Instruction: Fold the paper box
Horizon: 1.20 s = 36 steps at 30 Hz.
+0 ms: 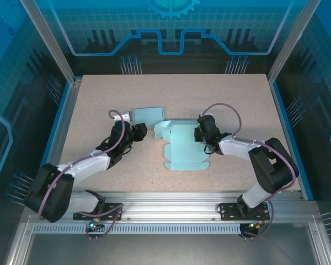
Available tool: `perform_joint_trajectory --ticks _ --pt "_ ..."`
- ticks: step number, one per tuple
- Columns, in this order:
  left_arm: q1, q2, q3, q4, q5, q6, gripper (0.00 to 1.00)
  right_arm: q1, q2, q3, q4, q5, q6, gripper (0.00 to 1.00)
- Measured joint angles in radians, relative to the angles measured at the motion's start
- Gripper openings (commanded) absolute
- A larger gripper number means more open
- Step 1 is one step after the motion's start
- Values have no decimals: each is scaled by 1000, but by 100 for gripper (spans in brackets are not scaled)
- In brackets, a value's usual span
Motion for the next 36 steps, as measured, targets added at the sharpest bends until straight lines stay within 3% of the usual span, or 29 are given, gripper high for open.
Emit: perform_joint_trajectory --ticks 3,9,18,36 --pt "0 98 27 2 10 18 42 0 0 0 8 -11 -3 0" --pt "-10 211 61 67 70 38 41 0 0 0 15 -18 -4 0" --pt "-101 323 94 181 153 45 41 0 9 0 14 -14 -9 0" --pt "-109 334 5 372 344 146 45 0 35 24 16 -16 -18 0"
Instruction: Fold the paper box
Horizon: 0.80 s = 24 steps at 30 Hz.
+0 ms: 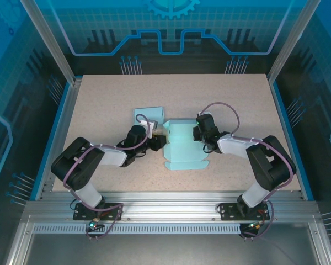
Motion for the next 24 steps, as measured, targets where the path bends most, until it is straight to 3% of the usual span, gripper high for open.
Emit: perform_joint_trajectory --ticks 7,20,24 --pt "-2 21 8 40 61 32 49 0 0 0 0 -1 -1 0" --pt "-3 44 108 -58 68 155 37 0 0 0 11 1 4 0" --pt "-6 69 130 -74 18 182 40 0 2 0 18 1 3 0"
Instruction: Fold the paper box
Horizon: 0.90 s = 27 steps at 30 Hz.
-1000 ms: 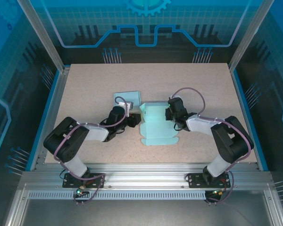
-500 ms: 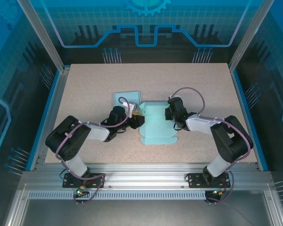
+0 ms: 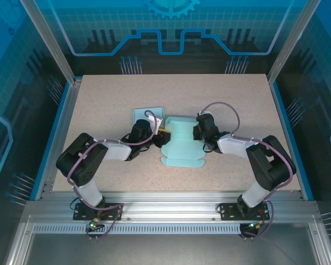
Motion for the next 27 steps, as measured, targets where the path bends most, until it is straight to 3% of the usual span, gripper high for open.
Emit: perform_joint_trajectory --ticks 3,12,22,27 --pt "-9 18 15 -9 -69 21 42 0 1 0 -1 2 0 0" --pt "-19 47 50 -27 -277 41 32 0 1 0 1 -4 -1 0" --pt "-55 21 5 -10 -296 46 33 0 5 1 -6 1 -5 0" --pt "-87 -53 -40 13 -230 -14 37 1 27 27 -7 -3 -8 0"
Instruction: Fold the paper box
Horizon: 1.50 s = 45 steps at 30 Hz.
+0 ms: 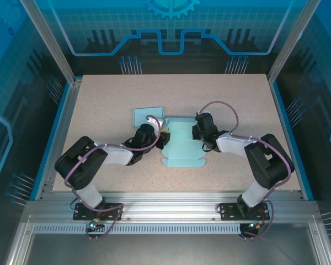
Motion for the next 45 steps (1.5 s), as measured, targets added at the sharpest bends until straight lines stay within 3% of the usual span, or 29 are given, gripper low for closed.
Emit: perform_joint_trajectory --ticks 9,13,17,20,21,25,30,39,45 --pt "-1 -39 -8 69 124 -83 41 7 4 5 0 -18 -5 0" --pt "18 -108 -21 45 143 -101 49 12 4 5 0 -20 -11 0" --pt "44 -283 -49 -11 148 -104 66 13 4 5 0 -21 -15 0" --pt "93 -401 -64 -63 154 -114 97 13 4 5 0 -21 -15 0" --pt "116 -428 -64 -86 159 -120 99 13 4 5 0 -23 -15 0" --pt "177 -446 -64 -161 185 -117 99 13 4 5 0 -25 -15 0" --pt "209 -333 -62 -198 262 -100 99 13 3 5 0 -28 -15 0" --pt "225 -38 15 -146 385 -91 99 13 3 5 0 -32 -15 0" --pt "220 6 33 -73 473 -104 99 13 3 5 0 -32 -16 0"
